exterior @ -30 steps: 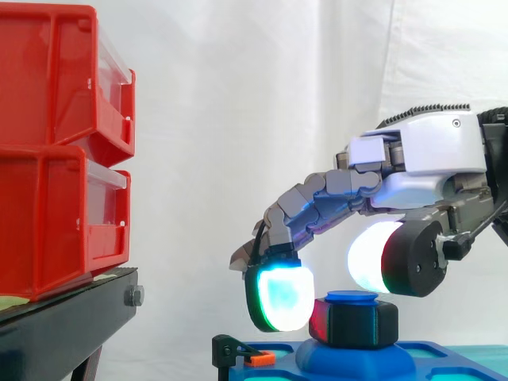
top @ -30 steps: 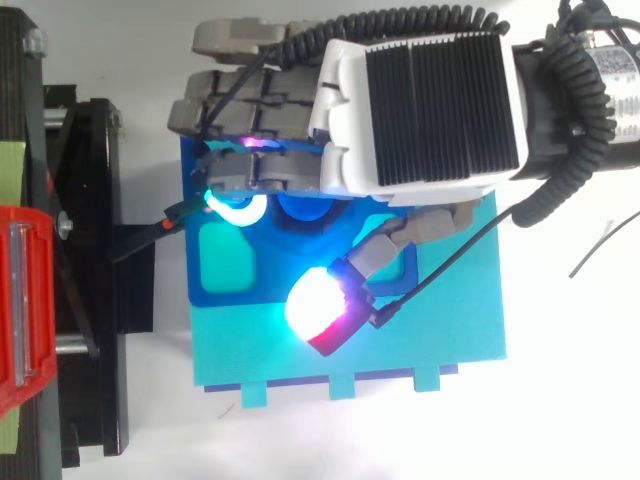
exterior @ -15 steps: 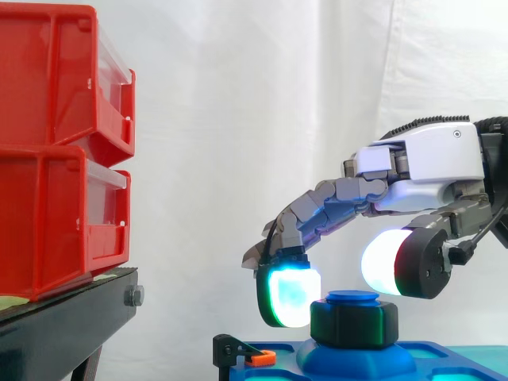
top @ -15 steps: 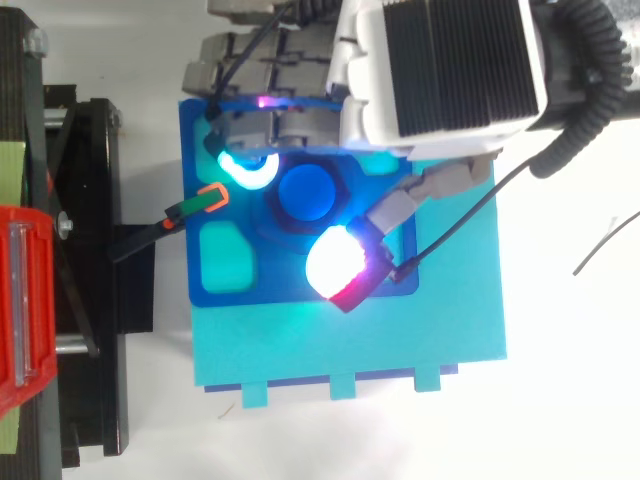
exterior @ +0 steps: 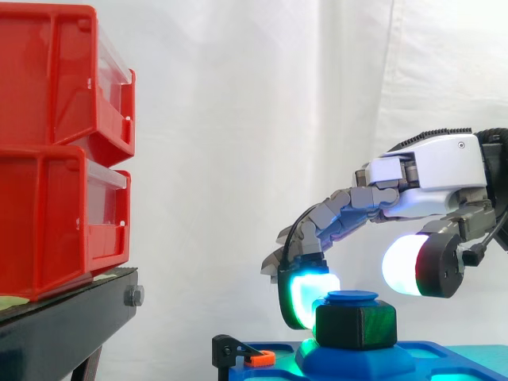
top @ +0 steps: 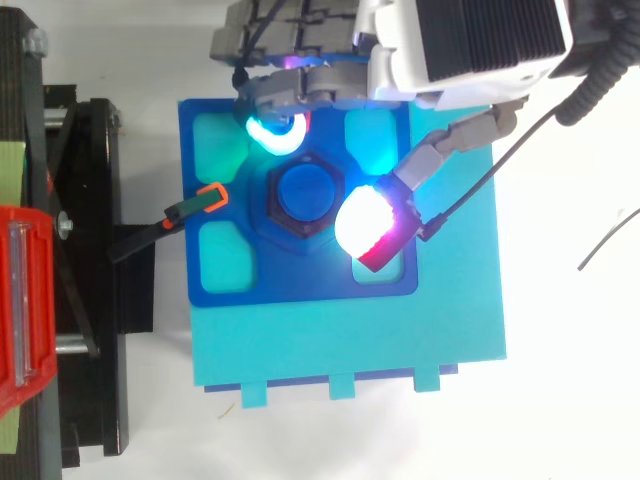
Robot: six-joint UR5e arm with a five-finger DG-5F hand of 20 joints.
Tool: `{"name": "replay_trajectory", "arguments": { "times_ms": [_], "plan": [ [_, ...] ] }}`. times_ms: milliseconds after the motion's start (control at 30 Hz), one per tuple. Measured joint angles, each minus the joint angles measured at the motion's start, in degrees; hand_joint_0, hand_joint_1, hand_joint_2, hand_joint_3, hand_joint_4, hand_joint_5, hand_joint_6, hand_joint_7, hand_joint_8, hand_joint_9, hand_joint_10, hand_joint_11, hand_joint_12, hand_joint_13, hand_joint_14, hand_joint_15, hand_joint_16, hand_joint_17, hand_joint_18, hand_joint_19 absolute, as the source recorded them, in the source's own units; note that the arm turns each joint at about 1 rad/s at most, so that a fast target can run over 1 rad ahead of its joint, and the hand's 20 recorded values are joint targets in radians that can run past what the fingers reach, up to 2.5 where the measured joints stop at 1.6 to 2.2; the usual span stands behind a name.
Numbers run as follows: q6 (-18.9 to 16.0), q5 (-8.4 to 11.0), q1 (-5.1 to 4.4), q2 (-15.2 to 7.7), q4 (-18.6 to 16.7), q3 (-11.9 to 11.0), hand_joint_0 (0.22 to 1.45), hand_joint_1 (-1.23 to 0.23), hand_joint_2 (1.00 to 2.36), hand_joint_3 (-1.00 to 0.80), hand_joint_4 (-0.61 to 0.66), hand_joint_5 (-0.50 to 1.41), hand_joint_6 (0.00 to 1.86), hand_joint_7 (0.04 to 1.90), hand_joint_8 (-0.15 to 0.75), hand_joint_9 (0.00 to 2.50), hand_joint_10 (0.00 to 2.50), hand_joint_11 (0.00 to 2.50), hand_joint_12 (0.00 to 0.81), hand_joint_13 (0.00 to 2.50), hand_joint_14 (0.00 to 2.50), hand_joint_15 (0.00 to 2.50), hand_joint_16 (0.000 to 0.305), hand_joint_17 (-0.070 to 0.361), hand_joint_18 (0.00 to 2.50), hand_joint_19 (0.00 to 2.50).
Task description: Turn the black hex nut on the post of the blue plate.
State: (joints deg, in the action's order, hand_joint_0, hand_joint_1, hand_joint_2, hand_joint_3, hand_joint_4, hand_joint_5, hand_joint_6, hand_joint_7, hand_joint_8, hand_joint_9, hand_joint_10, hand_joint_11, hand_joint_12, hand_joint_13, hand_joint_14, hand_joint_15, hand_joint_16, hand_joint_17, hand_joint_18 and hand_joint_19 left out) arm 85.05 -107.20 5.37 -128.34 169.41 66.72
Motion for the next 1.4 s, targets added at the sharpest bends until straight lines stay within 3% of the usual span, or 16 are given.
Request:
{"name": "replay_trajectory", "arguments": {
  "times_ms": [333,600,1000,1200,1400],
  "plan": [
    [-1.3,0.98,-1.43,0.0,-0.7,-2.4,0.38,-0.34,1.0,-0.5,0.26,-0.16,0.52,1.17,0.32,0.43,0.0,0.11,0.417,0.4,0.0,0.1,0.065,0.146,0.24,0.16],
    [-1.3,5.07,-3.95,0.0,-1.3,-2.9,0.36,-0.36,1.0,-0.5,0.27,-0.17,0.5,1.16,0.321,0.42,0.0,0.11,0.425,0.4,0.0,0.1,0.067,0.151,0.24,0.15],
    [-1.1,9.49,-6.73,-0.1,-1.4,-2.5,0.37,-0.3,1.0,-0.5,0.26,-0.16,0.53,1.18,0.318,0.43,0.0,0.1,0.419,0.4,0.0,0.1,0.066,0.148,0.24,0.16],
    [-1.1,10.78,-7.46,0.0,-1.5,-1.6,0.38,-0.29,1.0,-0.5,0.25,-0.17,0.59,1.1,0.317,0.43,0.0,0.11,0.415,0.4,0.0,0.1,0.065,0.146,0.24,0.15],
    [-1.2,10.8,-7.5,0.0,-1.3,-1.5,0.38,-0.29,1.0,-0.5,0.25,-0.17,0.61,1.07,0.316,0.44,0.0,0.11,0.413,0.4,0.0,0.1,0.064,0.144,0.24,0.16]
  ]
}}
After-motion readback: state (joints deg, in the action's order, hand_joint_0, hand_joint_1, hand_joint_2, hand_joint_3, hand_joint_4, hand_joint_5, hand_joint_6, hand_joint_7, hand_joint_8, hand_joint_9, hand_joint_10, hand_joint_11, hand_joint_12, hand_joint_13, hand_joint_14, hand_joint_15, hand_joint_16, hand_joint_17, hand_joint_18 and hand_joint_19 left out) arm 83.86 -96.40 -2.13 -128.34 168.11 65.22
